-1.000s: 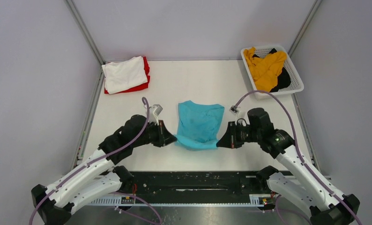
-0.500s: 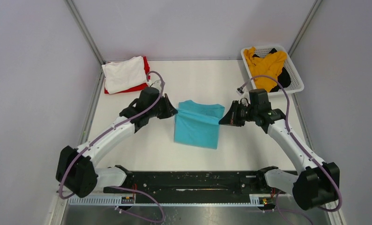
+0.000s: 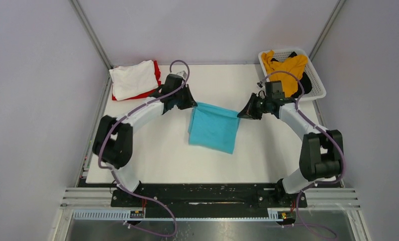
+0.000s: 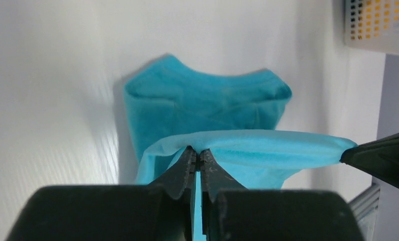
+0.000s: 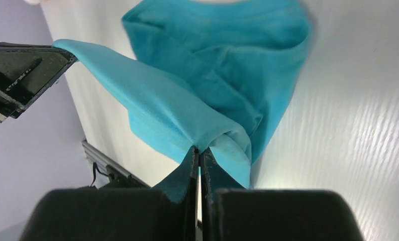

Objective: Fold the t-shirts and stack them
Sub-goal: Fold the long partially folded tshirt into a neat square, then put the neatly folded tshirt into the corner of the board with the left arm

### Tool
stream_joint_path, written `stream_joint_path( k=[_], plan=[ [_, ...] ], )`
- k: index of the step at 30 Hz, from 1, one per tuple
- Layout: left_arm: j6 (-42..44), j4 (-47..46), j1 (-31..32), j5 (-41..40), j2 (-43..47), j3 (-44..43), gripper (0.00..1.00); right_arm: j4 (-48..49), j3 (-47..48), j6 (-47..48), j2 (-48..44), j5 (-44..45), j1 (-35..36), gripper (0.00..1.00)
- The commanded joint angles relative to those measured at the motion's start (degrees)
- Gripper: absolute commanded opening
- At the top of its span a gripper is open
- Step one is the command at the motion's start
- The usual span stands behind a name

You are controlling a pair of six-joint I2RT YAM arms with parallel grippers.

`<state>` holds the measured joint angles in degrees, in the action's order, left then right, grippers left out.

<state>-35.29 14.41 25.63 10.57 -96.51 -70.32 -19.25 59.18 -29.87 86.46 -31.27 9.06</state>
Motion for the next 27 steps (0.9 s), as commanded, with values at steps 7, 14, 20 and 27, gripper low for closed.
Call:
stream_joint_path(
  k=[7, 14, 20, 27],
  plan=[
    [1.7, 3.3, -2.5, -0.6, -19.3, -18.2, 0.12, 3.3, 15.9, 1.5, 21.5, 9.0, -1.8, 0.15],
    [3.6, 7.7, -2.5, -1.4, -18.1, -22.5, 0.99, 0.0, 20.8, 2.8, 20.7, 7.8, -1.8, 0.99],
    [4.8, 4.7, -2.5, 3.1, -11.2, -10.7, 0.99, 3.9, 7.4, 2.4, 6.5, 10.0, -1.8, 0.99],
    [5.5, 3.3, -1.5, 5.5, -12.7, -3.2, 0.99, 6.7, -6.8, 2.0, -8.3, 13.2, -1.8, 0.99]
  ],
)
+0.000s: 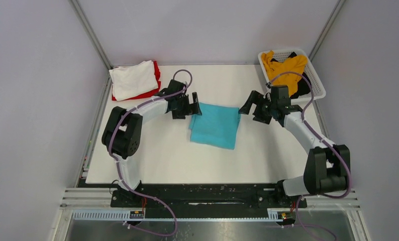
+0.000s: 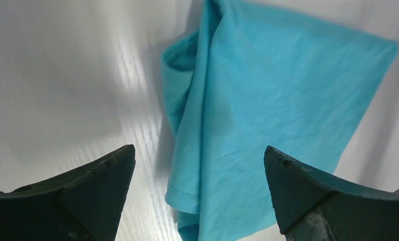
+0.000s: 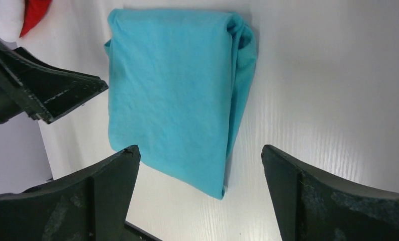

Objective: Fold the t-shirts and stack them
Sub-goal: Put the neatly folded tshirt into the corner of the board with the left arm

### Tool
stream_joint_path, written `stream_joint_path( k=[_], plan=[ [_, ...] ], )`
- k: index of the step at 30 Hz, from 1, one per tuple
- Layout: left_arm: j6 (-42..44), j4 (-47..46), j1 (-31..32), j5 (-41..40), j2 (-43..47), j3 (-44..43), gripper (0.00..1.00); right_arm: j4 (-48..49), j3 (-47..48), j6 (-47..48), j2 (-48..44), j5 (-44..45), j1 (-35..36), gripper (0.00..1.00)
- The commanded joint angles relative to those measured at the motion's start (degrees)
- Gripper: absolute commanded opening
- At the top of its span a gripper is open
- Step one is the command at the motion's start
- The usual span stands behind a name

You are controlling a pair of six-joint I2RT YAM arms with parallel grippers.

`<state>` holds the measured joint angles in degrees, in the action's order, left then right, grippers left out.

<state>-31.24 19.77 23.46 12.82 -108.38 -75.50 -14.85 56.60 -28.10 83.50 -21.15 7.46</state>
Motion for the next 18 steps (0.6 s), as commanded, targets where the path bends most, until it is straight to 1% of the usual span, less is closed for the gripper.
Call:
stream_joint_path(
  k=[1, 4, 7, 9, 10, 12, 14, 16, 17, 18],
  plan=[
    [1.9, -1.8, 1.1, 3.7, -1.9, 1.8, 0.99, 2.2, -5.1, 0.7, -6.7, 3.9, -0.2, 0.99],
    [3.1, 0.7, 3.2, 2.5, -4.2, -0.2, 0.99, -0.5, -6.7, 2.4, -9.3, 6.5, -0.6, 0.99],
    [3.6, 4.5, 5.7, -1.4, -6.4, -3.0, 0.94, -0.7, -8.1, 3.1, -11.6, 7.3, -1.0, 0.99],
    [3.1, 6.1, 6.3, -3.1, -8.2, -4.8, 0.73, -0.7, -8.6, 3.5, -13.0, 7.5, -1.2, 0.99],
    [2.7, 6.9, 6.5, -3.6, -9.1, -5.5, 0.65, -0.8, -8.8, 3.8, -13.7, 7.7, -1.3, 1.00],
    [2.5, 8.3, 7.4, -4.6, -10.8, -7.0, 0.58, -0.8, -9.3, 4.2, -14.9, 8.3, -1.5, 0.99],
    [2.4, 9.6, 8.7, -7.0, -12.4, -8.6, 0.46, -1.0, -9.8, 4.6, -15.9, 9.4, -1.7, 0.99],
    [2.7, 11.8, 9.8, -8.9, -15.0, -11.1, 0.37, -1.2, -10.1, 4.9, -16.6, 9.7, -2.0, 1.00],
    [2.9, 12.8, 10.4, -9.6, -16.0, -12.3, 0.28, -1.2, -10.4, 5.1, -17.1, 9.9, -2.1, 1.00],
    [3.3, 14.2, 10.8, -11.1, -16.8, -13.9, 0.23, -1.3, -10.6, 5.2, -17.4, 10.2, -2.2, 1.00]
  ],
)
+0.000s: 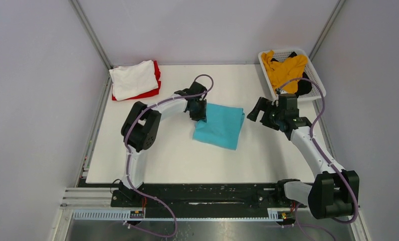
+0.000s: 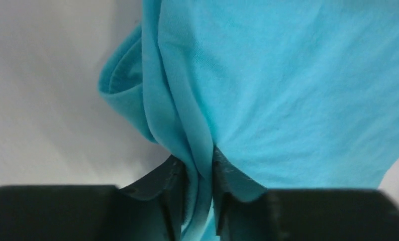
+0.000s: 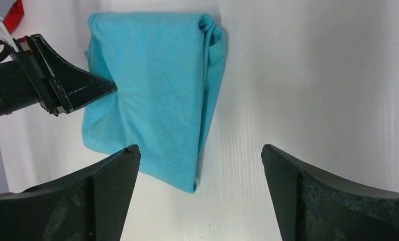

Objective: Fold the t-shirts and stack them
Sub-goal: Put the neatly folded tshirt into the corner of the board with the left arm

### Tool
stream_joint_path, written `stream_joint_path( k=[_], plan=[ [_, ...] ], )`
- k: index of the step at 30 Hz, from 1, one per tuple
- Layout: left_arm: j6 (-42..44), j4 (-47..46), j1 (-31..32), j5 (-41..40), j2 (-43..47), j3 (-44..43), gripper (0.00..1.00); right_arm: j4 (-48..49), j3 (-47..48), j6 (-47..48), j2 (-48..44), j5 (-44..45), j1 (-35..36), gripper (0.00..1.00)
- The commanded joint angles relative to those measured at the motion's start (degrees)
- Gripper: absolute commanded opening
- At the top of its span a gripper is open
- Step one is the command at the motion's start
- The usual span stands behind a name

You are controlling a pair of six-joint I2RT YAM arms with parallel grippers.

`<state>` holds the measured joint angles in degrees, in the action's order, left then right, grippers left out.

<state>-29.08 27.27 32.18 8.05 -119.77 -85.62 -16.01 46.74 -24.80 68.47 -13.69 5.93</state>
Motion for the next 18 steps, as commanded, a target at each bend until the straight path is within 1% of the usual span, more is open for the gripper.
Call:
stream_joint_path(
  k=[1, 2, 3, 5, 9, 12, 15, 18],
  plan=[
    [1.5, 7.8, 2.6, -9.4, -6.0, -5.3, 0.18, -0.1, -1.0, 2.0, -2.8, 3.0, -0.8, 0.99],
    [2.0, 9.3, 2.9, -11.6, -6.5, -7.3, 0.07, -0.1, -1.1, 2.2, -3.1, 3.3, -0.9, 1.00],
    [2.4, 11.4, 3.0, -14.0, -6.9, -8.8, 0.00, -0.2, -1.2, 2.4, -3.6, 3.7, -0.9, 1.00],
    [4.1, 13.5, 3.0, -18.6, -6.6, -11.6, 0.00, -0.1, -1.5, 2.7, -4.5, 5.0, -1.0, 0.99],
    [8.3, 15.7, 2.5, -32.1, -4.7, -15.4, 0.00, -0.2, -2.2, 3.3, -6.1, 8.3, -1.0, 1.00],
    [12.7, 15.4, 1.0, -40.2, -4.4, -18.3, 0.00, -0.2, -2.5, 3.5, -7.1, 9.9, -1.0, 1.00],
    [20.9, 11.0, -0.6, -47.1, -3.9, -19.5, 0.00, -0.3, -2.7, 3.7, -7.6, 11.8, -1.0, 0.99],
    [29.0, 5.5, -2.5, -51.6, -3.9, -20.7, 0.00, -0.2, -2.7, 3.8, -7.7, 13.2, -1.0, 0.99]
  ],
)
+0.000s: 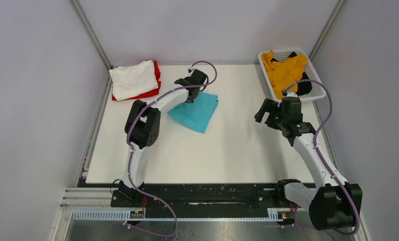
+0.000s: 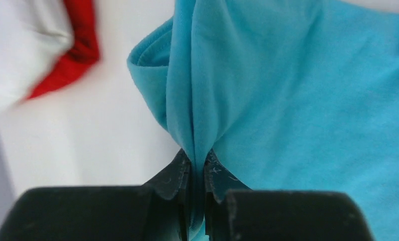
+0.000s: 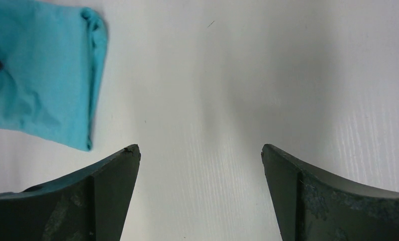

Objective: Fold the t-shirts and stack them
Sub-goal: Put the neatly folded tshirt into the corner of the board with the left arm

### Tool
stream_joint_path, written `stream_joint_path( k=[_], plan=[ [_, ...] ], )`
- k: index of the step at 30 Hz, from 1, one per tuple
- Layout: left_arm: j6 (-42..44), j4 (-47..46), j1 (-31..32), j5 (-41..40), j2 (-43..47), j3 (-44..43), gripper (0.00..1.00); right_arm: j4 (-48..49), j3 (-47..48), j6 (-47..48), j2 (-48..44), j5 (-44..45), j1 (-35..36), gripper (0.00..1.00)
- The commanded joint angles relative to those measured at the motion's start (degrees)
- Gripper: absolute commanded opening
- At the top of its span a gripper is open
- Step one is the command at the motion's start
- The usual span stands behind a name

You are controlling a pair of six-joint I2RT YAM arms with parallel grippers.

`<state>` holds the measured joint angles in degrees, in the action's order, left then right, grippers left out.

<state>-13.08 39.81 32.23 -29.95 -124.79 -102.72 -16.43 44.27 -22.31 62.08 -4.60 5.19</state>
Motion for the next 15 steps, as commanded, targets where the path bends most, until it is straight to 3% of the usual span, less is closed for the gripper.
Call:
stream_joint_path(
  k=[1, 9, 15],
  plan=[
    [15.7, -8.4, -3.3, -14.3, 1.1, -4.3, 0.00, 0.2, -0.2, 1.4, -1.1, 4.3, -0.3, 0.99],
    [26.9, -13.7, -10.2, -11.7, -0.4, -10.9, 0.00, 2.9, -1.1, 1.6, -1.5, 6.8, -0.3, 1.00],
    [29.7, -14.8, -12.9, -10.4, -1.9, -15.7, 0.00, 6.3, -3.0, 1.7, -3.1, 6.9, -0.2, 0.99]
  ],
)
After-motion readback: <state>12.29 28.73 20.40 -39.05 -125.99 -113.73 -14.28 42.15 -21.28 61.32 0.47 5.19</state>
